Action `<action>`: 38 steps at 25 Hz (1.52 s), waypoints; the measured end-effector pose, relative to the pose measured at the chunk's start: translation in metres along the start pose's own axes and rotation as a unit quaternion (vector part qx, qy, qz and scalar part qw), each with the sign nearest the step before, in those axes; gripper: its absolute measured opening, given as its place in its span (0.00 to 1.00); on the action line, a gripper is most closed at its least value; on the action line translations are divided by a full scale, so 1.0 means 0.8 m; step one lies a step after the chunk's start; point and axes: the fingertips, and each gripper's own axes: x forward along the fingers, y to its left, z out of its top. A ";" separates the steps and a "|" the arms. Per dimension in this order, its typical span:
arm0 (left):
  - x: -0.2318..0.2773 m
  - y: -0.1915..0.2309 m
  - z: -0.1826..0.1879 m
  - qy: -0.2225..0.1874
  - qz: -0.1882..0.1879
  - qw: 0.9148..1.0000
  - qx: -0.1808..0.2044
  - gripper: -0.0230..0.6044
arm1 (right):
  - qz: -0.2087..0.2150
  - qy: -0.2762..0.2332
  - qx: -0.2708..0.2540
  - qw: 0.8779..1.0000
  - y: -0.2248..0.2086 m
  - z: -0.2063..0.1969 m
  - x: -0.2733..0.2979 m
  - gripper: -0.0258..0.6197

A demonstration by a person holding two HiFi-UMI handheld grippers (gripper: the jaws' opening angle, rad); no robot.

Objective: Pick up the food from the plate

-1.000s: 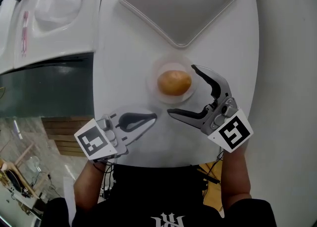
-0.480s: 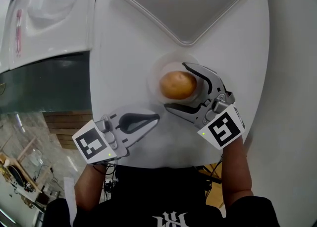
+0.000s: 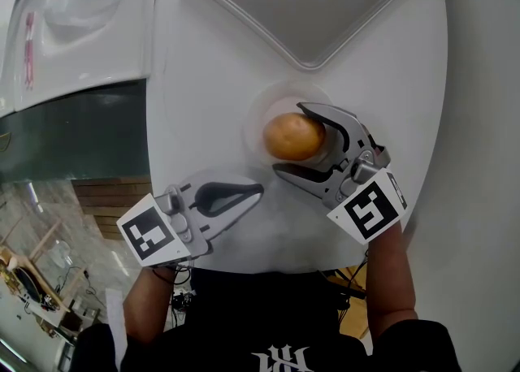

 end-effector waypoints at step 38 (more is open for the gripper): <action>-0.157 -0.310 0.043 -0.080 0.026 0.942 0.324 0.05 | -0.202 -0.220 -0.056 0.953 0.277 0.213 -0.232 0.59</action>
